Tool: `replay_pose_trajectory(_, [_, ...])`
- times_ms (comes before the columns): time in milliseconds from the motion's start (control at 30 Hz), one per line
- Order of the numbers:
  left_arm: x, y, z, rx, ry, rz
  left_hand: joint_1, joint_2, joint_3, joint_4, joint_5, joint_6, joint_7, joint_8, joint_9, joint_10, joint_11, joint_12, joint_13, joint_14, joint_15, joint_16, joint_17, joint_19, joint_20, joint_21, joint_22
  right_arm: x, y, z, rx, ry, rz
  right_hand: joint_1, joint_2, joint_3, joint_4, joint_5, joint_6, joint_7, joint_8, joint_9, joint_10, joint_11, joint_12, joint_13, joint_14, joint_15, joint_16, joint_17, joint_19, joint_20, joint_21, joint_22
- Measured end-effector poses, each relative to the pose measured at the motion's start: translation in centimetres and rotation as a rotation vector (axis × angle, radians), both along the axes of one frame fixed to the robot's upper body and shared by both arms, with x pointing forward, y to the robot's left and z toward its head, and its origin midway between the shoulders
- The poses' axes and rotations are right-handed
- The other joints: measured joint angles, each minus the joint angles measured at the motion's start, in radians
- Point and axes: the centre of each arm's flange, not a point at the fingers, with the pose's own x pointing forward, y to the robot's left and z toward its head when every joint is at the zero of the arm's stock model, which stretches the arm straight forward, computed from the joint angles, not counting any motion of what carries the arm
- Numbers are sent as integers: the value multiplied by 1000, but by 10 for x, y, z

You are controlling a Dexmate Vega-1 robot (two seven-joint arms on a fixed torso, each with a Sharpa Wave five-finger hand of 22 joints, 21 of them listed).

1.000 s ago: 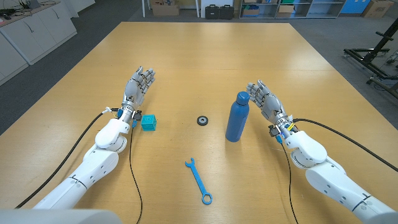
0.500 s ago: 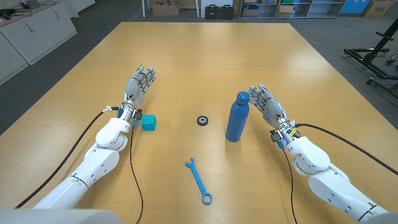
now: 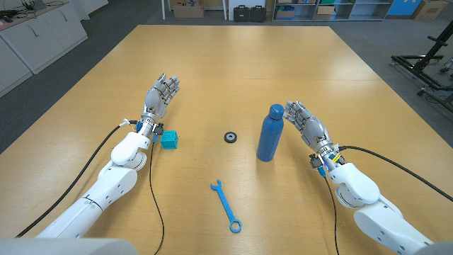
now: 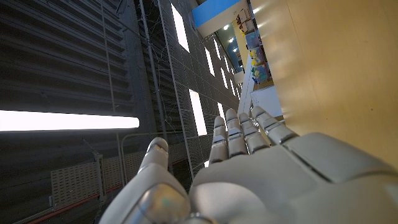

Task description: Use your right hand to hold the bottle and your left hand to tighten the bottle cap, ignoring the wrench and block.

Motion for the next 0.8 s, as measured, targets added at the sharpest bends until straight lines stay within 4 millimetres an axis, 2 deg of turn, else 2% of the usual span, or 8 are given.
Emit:
replay_pose_trajectory(233, [2,0,4,5,4,3,0,0,0,0,0,11,0,0,0,5,5,0,0,0,0,0,0,0,0,0,0,-9,-7,0,-57,-15,-26,100,-29,14,-14,45,-105,1,-5,8,-101,-3,-11,4,-89,5,-12,-5,-63,-7,-46,0])
replay_pose_trajectory(333, [3,-1,6,8,4,2,0,0,0,0,0,11,0,0,0,5,5,0,0,8,3,0,0,0,0,0,0,-14,-9,1,-96,-21,-41,169,-50,18,-11,94,-180,9,-12,8,-180,3,-15,5,-133,12,-12,-5,-100,-8,-76,1])
replay_pose_trajectory(400, [4,-2,8,11,5,1,0,0,0,0,0,11,0,0,0,5,5,0,0,9,2,0,0,0,0,0,0,-16,-9,0,-119,-16,-49,188,-63,19,-10,114,-189,8,-12,10,-210,6,-15,5,-135,14,-16,-5,-119,-10,-90,1])
replay_pose_trajectory(500, [4,-3,10,14,2,1,0,0,0,0,0,11,0,0,0,9,2,0,0,9,2,0,0,0,0,0,0,-21,-10,1,-152,-15,-60,205,-67,16,-8,131,-191,9,-12,13,-217,7,-15,5,-135,14,-18,-5,-139,-11,-101,1])
replay_pose_trajectory(800, [6,-7,15,35,5,0,0,0,0,0,0,11,0,0,0,11,0,0,0,9,2,0,0,0,0,0,0,-33,-9,-2,-232,-4,-96,214,-68,13,-5,142,-190,9,-12,13,-217,7,-15,5,-138,17,-18,-5,-151,-9,-109,0])
